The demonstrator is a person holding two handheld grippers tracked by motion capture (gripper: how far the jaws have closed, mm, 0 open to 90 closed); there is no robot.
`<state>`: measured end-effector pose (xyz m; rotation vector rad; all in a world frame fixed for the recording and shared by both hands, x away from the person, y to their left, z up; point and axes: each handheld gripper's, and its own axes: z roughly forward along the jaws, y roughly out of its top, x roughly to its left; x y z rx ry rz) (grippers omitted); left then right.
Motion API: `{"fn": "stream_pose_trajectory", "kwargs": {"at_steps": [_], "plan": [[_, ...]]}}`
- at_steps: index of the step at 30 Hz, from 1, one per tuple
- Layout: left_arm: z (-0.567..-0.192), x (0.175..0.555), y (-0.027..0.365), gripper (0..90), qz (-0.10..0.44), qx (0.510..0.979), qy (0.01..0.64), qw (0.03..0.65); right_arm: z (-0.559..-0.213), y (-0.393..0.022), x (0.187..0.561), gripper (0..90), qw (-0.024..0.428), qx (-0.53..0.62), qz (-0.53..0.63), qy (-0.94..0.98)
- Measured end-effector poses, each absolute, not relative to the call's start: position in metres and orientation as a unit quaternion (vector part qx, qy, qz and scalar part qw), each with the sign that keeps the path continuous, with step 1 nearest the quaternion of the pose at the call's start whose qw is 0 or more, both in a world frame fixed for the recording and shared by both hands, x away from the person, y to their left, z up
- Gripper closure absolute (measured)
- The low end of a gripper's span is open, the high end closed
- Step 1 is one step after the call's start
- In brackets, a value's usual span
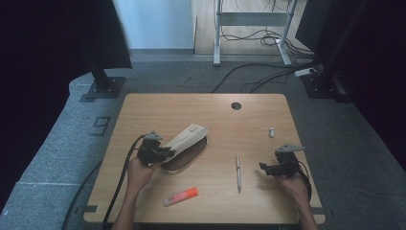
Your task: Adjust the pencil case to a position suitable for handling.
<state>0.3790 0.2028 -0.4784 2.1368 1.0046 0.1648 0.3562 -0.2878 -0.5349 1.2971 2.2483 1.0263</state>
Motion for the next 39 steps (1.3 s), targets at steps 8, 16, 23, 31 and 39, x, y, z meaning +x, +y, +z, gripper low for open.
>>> {"fn": "stream_pose_trajectory", "kwargs": {"at_steps": [8,16,23,31,39], "plan": [[-0.478,0.379,0.203,76.2,0.065,0.839,0.389,0.375,-0.527,-0.299,0.374,15.6,0.194,0.474,0.36,0.779],[-0.478,0.378,0.203,76.1,0.065,0.839,0.388,0.375,-0.524,-0.305,0.392,18.5,0.206,0.487,0.349,0.773],[-0.479,0.378,0.203,76.1,0.066,0.838,0.389,0.377,-0.521,-0.307,0.408,20.0,0.211,0.501,0.347,0.764],[-0.478,0.377,0.203,75.9,0.064,0.838,0.387,0.378,-0.521,-0.301,0.422,26.0,0.212,0.5,0.339,0.768],[-0.479,0.377,0.204,75.7,0.062,0.838,0.386,0.38,-0.524,-0.302,0.439,34.1,0.207,0.51,0.334,0.765]]}}
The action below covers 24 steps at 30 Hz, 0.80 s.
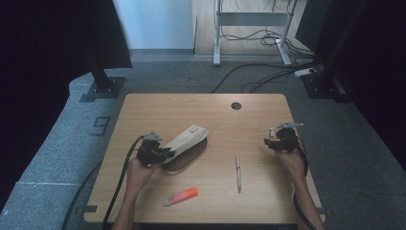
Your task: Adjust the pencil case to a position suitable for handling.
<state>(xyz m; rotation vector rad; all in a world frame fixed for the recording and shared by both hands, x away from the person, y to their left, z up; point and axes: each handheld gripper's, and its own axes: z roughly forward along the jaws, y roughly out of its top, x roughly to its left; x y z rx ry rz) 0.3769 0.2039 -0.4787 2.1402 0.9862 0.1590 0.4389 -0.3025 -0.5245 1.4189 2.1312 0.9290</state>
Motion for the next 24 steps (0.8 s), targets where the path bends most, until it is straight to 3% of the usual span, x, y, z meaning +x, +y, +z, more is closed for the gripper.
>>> {"fn": "stream_pose_trajectory", "kwargs": {"at_steps": [24], "plan": [[-0.479,0.377,0.205,75.3,0.058,0.838,0.384,0.382,-0.539,-0.308,0.475,45.1,0.2,0.532,0.314,0.76]]}}
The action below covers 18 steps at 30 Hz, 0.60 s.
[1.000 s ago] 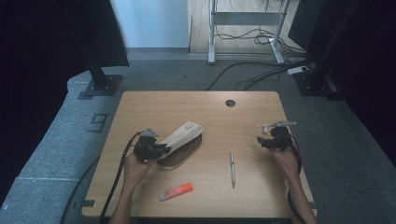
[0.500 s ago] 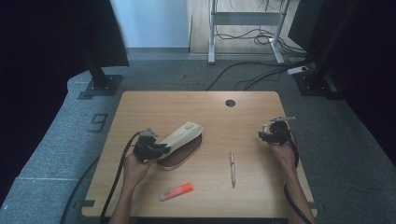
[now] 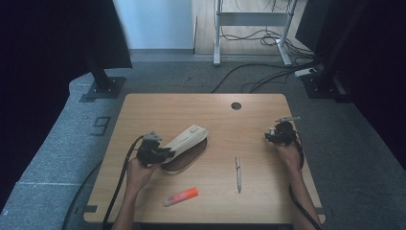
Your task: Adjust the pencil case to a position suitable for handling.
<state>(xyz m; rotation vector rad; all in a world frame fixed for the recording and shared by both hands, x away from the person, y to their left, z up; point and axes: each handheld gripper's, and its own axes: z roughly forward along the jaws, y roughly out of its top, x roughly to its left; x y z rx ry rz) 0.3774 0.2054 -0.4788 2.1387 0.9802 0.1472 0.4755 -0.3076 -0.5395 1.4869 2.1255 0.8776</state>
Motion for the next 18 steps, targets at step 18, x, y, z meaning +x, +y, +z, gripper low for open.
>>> {"fn": "stream_pose_trajectory", "kwargs": {"at_steps": [18], "plan": [[-0.4795,0.378,0.2057,74.9,0.055,0.84,0.381,0.383,-0.5439,-0.3122,0.4769,69.9,0.205,0.541,0.323,0.749]]}}
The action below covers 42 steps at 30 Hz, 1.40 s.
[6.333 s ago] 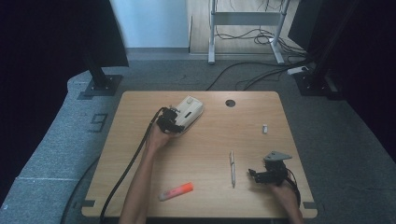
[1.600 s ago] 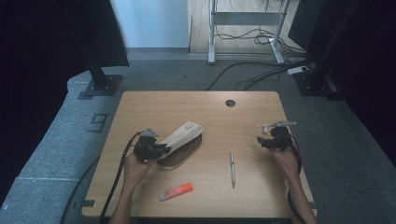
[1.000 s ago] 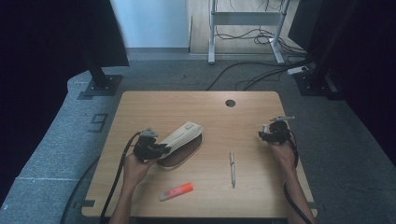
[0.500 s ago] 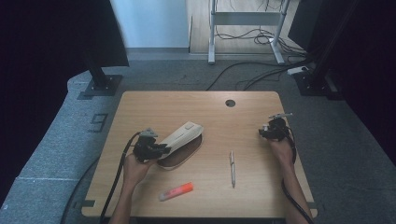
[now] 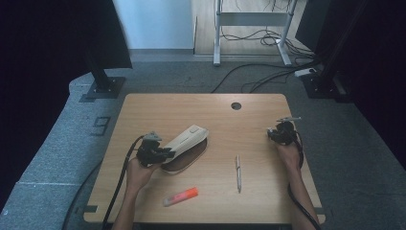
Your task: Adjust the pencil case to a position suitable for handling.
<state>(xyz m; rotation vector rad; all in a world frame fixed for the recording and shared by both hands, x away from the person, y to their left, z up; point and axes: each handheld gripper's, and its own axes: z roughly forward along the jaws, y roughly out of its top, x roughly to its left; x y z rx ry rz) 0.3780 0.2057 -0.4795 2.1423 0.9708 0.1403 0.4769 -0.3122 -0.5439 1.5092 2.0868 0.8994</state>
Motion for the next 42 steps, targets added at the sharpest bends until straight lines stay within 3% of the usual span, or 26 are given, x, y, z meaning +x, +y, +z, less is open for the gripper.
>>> {"fn": "stream_pose_trajectory", "kwargs": {"at_steps": [25,42], "plan": [[-0.479,0.377,0.206,75.3,0.062,0.841,0.377,0.382,-0.533,-0.299,0.457,71.5,0.213,0.51,0.335,0.763],[-0.479,0.377,0.205,75.0,0.061,0.841,0.378,0.382,-0.516,-0.279,0.437,71.5,0.193,0.47,0.352,0.786]]}}
